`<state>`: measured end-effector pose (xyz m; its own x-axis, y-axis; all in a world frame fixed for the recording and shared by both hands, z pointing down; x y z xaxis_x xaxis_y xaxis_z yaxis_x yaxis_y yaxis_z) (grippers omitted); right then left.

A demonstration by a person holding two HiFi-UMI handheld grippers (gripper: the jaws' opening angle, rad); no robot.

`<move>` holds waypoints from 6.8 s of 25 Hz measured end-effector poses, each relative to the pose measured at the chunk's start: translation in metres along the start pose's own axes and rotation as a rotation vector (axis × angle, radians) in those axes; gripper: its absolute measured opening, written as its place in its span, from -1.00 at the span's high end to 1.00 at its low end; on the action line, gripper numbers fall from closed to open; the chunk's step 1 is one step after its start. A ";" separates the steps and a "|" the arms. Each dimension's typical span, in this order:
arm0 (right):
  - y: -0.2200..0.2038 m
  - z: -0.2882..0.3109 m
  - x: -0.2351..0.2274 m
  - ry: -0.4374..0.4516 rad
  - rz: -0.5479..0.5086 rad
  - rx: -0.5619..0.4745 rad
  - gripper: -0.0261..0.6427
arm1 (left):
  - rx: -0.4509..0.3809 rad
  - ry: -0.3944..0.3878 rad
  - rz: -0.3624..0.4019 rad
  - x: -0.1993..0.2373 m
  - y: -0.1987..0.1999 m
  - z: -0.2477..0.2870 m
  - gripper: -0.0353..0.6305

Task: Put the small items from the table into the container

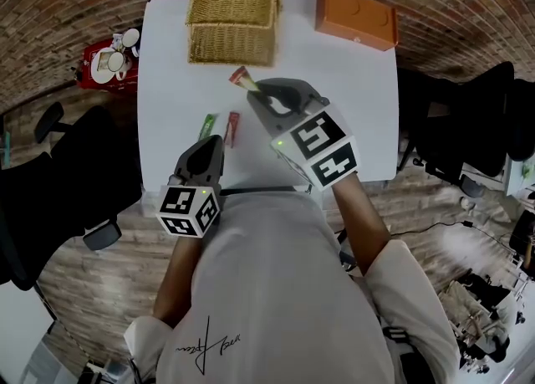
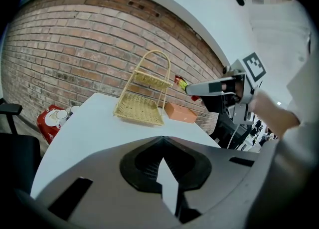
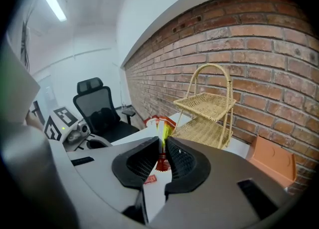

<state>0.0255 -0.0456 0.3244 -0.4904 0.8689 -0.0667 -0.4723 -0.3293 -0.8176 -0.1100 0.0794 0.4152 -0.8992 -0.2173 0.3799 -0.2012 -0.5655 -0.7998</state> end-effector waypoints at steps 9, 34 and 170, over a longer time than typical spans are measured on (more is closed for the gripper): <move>0.025 0.003 -0.012 -0.014 -0.031 -0.024 0.74 | -0.012 0.006 -0.006 0.005 0.002 -0.002 0.86; 0.069 0.026 -0.066 -0.091 -0.070 -0.035 0.74 | -0.001 0.023 -0.070 0.027 0.010 0.004 0.86; -0.109 -0.021 0.045 0.082 0.372 0.004 0.85 | 0.178 0.074 0.072 0.006 -0.042 0.045 0.86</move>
<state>0.0698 0.0370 0.3984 -0.5689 0.7163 -0.4040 -0.2763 -0.6292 -0.7265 -0.0900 0.0659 0.4719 -0.9361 -0.2072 0.2841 -0.0692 -0.6837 -0.7264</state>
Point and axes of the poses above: the fingertips, and each gripper's own axes: z forward along the fingers, x to its left, y out of its top, the point moved 8 cm from there along -z, backward along the fingers, and after that the axes turned 2 degrees about z, right-handed, at the moved point
